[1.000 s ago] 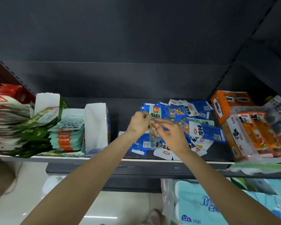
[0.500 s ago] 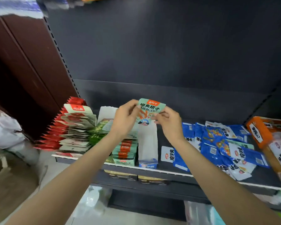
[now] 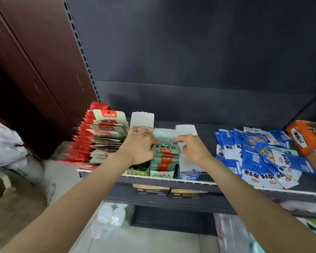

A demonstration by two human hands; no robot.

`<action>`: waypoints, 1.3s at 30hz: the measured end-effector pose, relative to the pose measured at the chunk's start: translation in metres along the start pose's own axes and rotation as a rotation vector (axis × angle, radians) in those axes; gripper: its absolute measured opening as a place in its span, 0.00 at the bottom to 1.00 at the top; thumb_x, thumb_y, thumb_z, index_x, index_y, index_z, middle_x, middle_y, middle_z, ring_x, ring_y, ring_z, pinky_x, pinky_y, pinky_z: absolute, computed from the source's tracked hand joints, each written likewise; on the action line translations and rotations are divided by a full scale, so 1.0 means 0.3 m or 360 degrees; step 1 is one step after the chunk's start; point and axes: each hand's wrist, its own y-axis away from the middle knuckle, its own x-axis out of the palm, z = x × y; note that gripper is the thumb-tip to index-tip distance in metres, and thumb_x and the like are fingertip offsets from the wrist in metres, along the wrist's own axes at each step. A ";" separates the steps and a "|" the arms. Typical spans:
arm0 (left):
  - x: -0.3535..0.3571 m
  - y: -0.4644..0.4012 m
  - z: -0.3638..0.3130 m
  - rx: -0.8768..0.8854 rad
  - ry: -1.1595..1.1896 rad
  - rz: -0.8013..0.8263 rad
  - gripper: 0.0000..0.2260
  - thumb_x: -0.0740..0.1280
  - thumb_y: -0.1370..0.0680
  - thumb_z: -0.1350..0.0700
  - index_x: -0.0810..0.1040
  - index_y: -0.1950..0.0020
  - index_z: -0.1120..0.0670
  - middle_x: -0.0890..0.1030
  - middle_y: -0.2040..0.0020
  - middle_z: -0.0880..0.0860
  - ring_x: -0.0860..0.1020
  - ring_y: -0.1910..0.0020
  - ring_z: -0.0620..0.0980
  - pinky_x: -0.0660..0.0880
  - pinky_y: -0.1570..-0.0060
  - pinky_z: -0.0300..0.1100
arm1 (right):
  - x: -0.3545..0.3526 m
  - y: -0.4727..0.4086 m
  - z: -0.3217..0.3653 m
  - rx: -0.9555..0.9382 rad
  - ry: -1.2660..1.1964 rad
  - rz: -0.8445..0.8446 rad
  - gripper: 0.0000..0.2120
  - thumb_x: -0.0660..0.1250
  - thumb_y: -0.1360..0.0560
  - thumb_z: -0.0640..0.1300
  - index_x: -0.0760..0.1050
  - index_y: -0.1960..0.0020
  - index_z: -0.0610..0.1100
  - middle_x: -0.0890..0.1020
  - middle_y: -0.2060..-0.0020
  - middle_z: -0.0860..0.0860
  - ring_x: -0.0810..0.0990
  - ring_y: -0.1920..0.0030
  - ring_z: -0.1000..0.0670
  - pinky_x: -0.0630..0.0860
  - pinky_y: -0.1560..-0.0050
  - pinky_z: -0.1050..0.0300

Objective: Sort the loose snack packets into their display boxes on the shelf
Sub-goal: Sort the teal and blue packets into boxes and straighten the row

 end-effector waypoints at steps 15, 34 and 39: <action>0.047 -0.331 -0.508 0.0104 0.0836 -0.0298 0.16 0.57 0.22 0.64 0.69 0.35 0.57 0.77 0.39 0.53 0.74 0.39 0.53 0.68 0.39 0.48 | -0.220 0.066 -0.385 0.0240 -0.0283 -0.0489 0.15 0.59 0.24 0.30 0.79 0.43 0.40 0.82 0.45 0.47 0.79 0.43 0.51 0.70 0.44 0.67; 0.423 -0.725 -0.976 0.0123 0.0286 0.0547 0.34 0.61 0.21 0.47 0.42 0.23 0.44 0.38 0.23 0.47 0.39 0.24 0.50 0.44 0.27 0.57 | -0.487 0.092 -1.256 0.0779 0.0580 -0.0080 0.16 0.58 0.21 0.39 0.69 0.34 0.38 0.75 0.39 0.39 0.73 0.38 0.41 0.71 0.39 0.51; 0.449 -0.760 -1.001 0.0091 0.0207 0.0662 0.33 0.58 0.21 0.44 0.42 0.23 0.45 0.42 0.22 0.48 0.41 0.23 0.52 0.46 0.26 0.56 | -0.523 0.039 -1.271 0.0739 0.0720 -0.0036 0.12 0.62 0.23 0.37 0.74 0.40 0.39 0.77 0.44 0.40 0.74 0.42 0.41 0.74 0.46 0.50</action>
